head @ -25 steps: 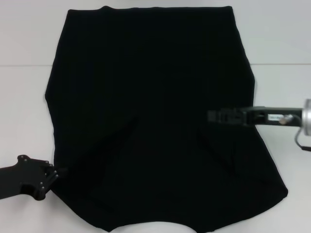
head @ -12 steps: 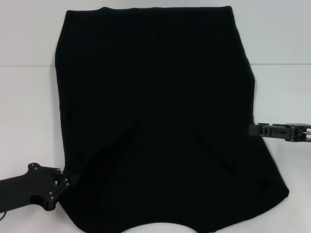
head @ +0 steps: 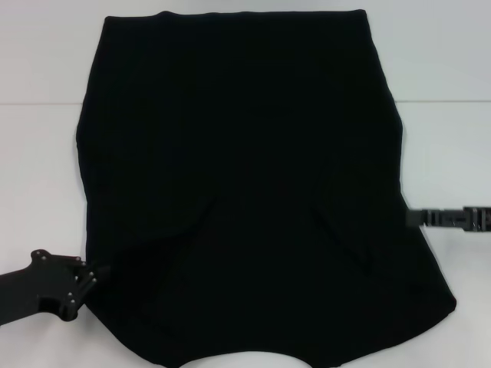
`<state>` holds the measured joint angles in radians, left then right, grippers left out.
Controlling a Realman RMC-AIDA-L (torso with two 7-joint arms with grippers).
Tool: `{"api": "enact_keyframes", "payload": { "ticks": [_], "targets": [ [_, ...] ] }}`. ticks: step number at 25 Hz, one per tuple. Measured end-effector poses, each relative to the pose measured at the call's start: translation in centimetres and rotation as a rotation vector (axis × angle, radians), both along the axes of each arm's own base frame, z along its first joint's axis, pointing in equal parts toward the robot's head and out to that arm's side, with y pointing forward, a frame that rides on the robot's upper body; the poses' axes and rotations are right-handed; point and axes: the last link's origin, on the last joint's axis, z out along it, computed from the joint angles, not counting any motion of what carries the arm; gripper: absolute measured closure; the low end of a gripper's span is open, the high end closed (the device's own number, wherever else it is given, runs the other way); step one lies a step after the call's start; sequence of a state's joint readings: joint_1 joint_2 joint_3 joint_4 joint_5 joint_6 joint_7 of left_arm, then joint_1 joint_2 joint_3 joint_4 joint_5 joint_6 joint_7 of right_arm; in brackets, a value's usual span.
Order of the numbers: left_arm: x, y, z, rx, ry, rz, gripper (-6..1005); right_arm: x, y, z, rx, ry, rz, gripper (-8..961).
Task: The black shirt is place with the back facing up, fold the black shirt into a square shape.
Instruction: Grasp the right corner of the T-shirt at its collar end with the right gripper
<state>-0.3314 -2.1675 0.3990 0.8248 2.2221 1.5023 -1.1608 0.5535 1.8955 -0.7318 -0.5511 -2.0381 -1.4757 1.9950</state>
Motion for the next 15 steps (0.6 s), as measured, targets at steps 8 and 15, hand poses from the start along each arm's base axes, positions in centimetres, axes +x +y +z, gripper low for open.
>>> {"api": "enact_keyframes", "payload": {
  "ticks": [8, 15],
  "targets": [
    [0.1, 0.0, 0.1, 0.006, -0.009, -0.004, 983, 1.4, -1.3, 0.6, -0.116, -0.079, -0.059, 253],
    [0.8, -0.1, 0.0, -0.01, -0.043, -0.032, 983, 3.2, -2.2, 1.5, -0.147, -0.15, -0.125, 253]
  ]
}}
